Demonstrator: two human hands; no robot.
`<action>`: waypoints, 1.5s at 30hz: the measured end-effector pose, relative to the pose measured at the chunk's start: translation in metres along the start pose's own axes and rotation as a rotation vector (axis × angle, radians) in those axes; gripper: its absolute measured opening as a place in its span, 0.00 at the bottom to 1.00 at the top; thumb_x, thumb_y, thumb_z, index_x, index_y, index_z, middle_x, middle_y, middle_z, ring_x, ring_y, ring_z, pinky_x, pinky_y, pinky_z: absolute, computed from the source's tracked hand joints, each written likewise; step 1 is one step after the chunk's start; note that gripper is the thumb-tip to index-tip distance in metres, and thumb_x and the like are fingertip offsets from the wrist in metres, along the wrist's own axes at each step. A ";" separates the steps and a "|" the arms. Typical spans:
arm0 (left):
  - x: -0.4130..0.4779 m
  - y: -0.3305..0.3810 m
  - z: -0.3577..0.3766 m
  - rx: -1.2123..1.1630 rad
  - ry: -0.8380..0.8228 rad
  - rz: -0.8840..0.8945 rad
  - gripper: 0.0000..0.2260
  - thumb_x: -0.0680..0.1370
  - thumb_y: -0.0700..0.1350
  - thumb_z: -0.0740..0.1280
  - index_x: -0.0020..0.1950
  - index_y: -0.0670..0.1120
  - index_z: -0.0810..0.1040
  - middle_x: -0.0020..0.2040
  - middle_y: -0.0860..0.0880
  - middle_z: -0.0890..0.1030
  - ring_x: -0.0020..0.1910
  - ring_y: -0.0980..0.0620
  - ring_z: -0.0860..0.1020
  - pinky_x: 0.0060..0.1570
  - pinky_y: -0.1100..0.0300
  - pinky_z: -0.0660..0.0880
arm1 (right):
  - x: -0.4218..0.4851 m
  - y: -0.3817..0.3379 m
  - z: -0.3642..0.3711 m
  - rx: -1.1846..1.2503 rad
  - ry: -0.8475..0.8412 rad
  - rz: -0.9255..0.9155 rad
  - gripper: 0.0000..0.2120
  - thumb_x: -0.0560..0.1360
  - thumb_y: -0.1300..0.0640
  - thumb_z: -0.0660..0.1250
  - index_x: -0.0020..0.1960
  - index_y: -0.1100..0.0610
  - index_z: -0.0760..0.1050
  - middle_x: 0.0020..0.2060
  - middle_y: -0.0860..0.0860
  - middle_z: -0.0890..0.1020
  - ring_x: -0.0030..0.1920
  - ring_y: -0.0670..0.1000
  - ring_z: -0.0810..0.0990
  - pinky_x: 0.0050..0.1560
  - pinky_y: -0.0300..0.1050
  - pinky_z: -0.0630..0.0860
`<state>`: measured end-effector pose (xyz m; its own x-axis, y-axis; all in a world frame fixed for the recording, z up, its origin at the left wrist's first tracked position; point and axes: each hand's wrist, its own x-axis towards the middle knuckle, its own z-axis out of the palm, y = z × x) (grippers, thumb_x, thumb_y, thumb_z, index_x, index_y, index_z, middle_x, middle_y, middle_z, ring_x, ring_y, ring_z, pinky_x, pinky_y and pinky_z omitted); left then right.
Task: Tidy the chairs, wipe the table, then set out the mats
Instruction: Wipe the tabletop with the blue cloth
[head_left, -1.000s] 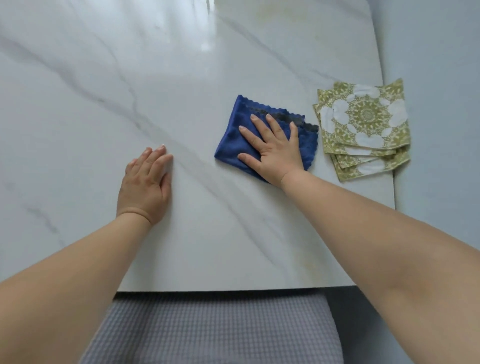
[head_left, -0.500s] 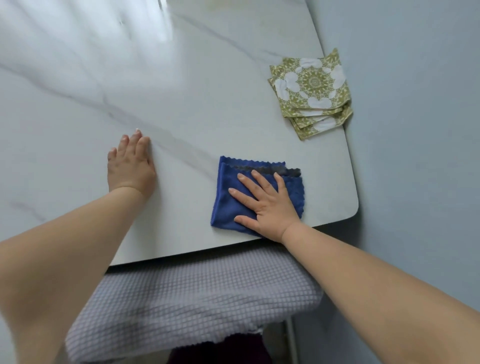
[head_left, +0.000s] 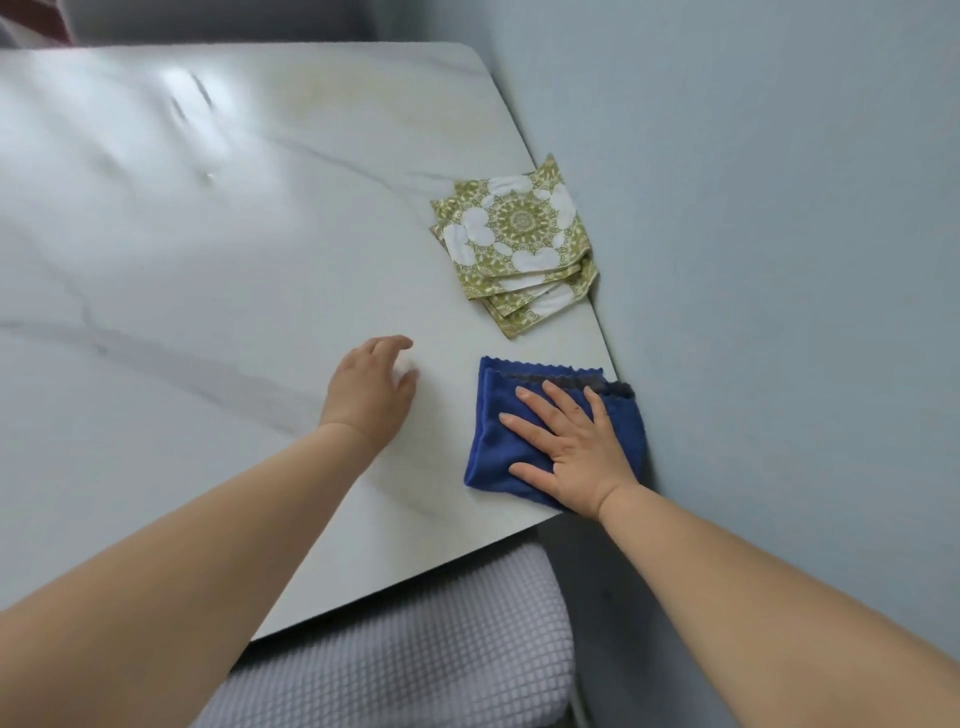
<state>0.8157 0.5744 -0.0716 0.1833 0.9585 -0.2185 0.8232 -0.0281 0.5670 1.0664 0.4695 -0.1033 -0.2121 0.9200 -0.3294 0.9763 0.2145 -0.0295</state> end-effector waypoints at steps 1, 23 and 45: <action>0.013 0.011 0.004 -0.033 -0.001 -0.029 0.18 0.78 0.49 0.63 0.67 0.47 0.72 0.66 0.47 0.74 0.64 0.46 0.72 0.67 0.53 0.66 | 0.003 0.005 -0.001 -0.001 -0.002 -0.002 0.31 0.75 0.29 0.38 0.75 0.37 0.53 0.77 0.43 0.55 0.77 0.51 0.54 0.72 0.61 0.42; 0.151 0.143 0.020 -1.074 0.014 -0.642 0.28 0.69 0.41 0.75 0.66 0.44 0.68 0.53 0.47 0.78 0.48 0.47 0.79 0.49 0.52 0.79 | 0.014 0.023 0.004 0.009 0.112 -0.099 0.29 0.74 0.30 0.51 0.73 0.37 0.61 0.76 0.43 0.60 0.74 0.53 0.59 0.67 0.65 0.53; -0.017 0.001 -0.101 -1.672 -0.233 -0.400 0.23 0.71 0.36 0.61 0.66 0.41 0.75 0.59 0.41 0.81 0.57 0.41 0.80 0.53 0.45 0.79 | 0.080 0.038 -0.038 -0.049 -0.016 -0.087 0.36 0.70 0.27 0.29 0.76 0.35 0.44 0.77 0.41 0.44 0.78 0.51 0.45 0.73 0.62 0.41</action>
<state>0.7587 0.5867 0.0131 0.3146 0.7705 -0.5544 -0.5395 0.6257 0.5635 1.0846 0.5632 -0.0949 -0.2952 0.8919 -0.3427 0.9507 0.3099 -0.0123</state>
